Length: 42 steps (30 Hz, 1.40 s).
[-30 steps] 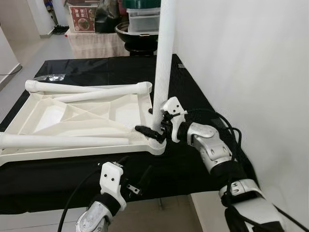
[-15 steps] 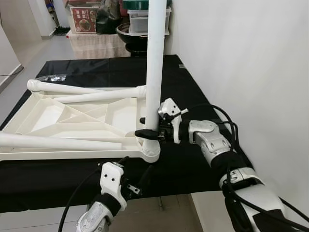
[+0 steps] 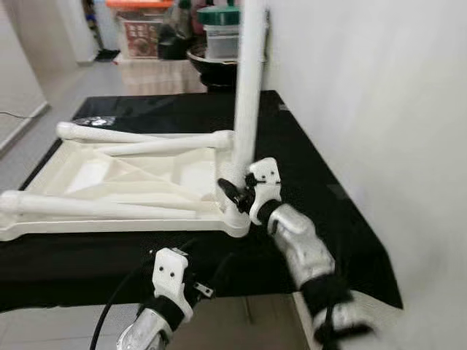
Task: Building children table
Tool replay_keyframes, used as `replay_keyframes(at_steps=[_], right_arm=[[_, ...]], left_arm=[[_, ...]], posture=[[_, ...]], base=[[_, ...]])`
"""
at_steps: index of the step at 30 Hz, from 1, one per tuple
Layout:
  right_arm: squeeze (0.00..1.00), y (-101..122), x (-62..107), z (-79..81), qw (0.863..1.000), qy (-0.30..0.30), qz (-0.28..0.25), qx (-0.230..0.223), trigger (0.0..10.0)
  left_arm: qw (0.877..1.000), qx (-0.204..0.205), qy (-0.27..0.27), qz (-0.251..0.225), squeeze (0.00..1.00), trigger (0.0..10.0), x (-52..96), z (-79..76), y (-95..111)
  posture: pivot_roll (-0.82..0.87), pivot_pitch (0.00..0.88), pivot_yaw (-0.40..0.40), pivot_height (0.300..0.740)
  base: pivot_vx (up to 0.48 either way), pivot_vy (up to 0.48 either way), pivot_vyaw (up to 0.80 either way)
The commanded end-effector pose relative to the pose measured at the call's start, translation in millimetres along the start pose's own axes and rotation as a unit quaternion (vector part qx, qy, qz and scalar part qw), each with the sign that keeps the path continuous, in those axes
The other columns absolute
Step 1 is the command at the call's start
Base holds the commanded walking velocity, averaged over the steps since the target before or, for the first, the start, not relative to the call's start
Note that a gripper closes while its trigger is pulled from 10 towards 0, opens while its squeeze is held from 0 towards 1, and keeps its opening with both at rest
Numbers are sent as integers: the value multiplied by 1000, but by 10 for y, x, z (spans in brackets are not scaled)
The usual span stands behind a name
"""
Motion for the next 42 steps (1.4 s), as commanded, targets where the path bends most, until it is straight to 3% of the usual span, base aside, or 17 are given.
replay_keyframes(at_steps=[1, 4, 5, 6, 7, 10, 11, 15, 19, 20, 26, 32, 33, 35, 36, 37, 42], right_arm=[[0, -420, 35, 78, 995, 18, 89, -28, 0], [0, -340, -41, 95, 996, 23, 81, -26, 0], [0, -296, -88, 109, 996, 26, 79, -26, 2196], [0, -296, -88, 109, 996, 26, 79, -26, 2196], [0, -206, -149, 168, 997, 34, 70, -27, 10000], [0, -148, -169, 224, 997, 43, 61, -30, 10000], [1000, -94, -187, 248, 996, 55, 55, -31, 10000], [1000, 136, -231, 309, 988, 146, 42, -15, 10000], [1000, 165, -234, 298, 986, 162, 43, -10, 10000], [0, 182, -222, 284, 980, 193, 53, -3, 10000], [0, 274, -118, 143, 943, 306, 100, 78, 10000], [0, 237, -98, 69, 935, 317, 129, 96, 10000], [0, 178, -107, -22, 941, 294, 148, 86, 9451], [0, 153, -109, -57, 943, 283, 155, 83, 9451], [0, 126, -107, -97, 945, 273, 162, 79, 1804], [0, 105, -103, -127, 946, 266, 166, 78, 0], [0, 53, -68, -180, 946, 267, 176, 56, 0]], left_arm=[[1000, 1, -4, 1, 0, 10000, -6, 2, 7], [1000, 0, -5, 1, 0, 10000, -12, 0, 6], [1000, 0, -3, 1, 0, 10000, -14, 4, 7], [1000, 0, -3, 1, 0, 10000, -14, 4, 7], [1000, -2, 1, 1, 0, 10000, -16, 12, 8], [1000, -3, 3, 1, 0, 10000, -16, 18, 9], [1000, -3, 3, 1, 0, 10000, -17, 20, 8], [1000, -2, 1, 1, 0, 10000, -25, 21, 5], [1000, -2, 1, 2, 0, 10000, -27, 21, 3], [1000, -2, 0, 2, 0, 10000, -30, 20, 1], [1000, -1, -8, 4, 0, 10000, -36, 4, -10], [1000, 1, -17, 4, 0, 10000, -30, -12, -11], [1000, 3, -21, 3, 0, 10000, -21, -16, -7], [1000, 4, -21, 3, 0, 10000, -19, -16, -6], [1000, 5, -22, 3, 0, 10000, -18, -17, -6], [1000, 6, -22, 3, 0, 10000, -19, -17, -6], [1000, 6, -21, 3, 0, 10000, -22, -14, -5]], posture=[[39, 100, -42, 740], [44, 98, -46, 740], [46, 98, -46, 740], [46, 98, -46, 740], [49, 96, -45, 740], [49, 96, -45, 740], [53, 95, -48, 740], [58, 86, -43, 740], [58, 86, -43, 740], [64, 85, -42, 740], [70, 78, -43, 740], [75, 75, -41, 740], [81, 74, -39, 740], [81, 74, -39, 740], [83, 75, -39, 740], [83, 75, -39, 740], [84, 74, -37, 740]], base=[[0, 0, 0], [0, 0, 0], [0, 0, 0], [0, 0, 0], [0, 0, 0], [0, 0, 0], [0, 0, 0], [0, 0, 0], [0, 0, 0], [0, 0, 0], [0, 0, 0], [0, 0, 0], [0, 0, 0], [0, 0, 0], [0, 0, 0], [0, 0, 0], [0, 0, 0]])
Point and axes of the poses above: a point about 5 cm out from each wrist's last joint towards the gripper, its own x axis pointing back from the gripper into the wrist, its own y axis along the axis of the wrist's last joint, z = x × y, the point moved 3 cm from there along -x, pointing out of the wrist towards the gripper, and after that the axes turned 10 degrees about -x, right-handed, at the moved point
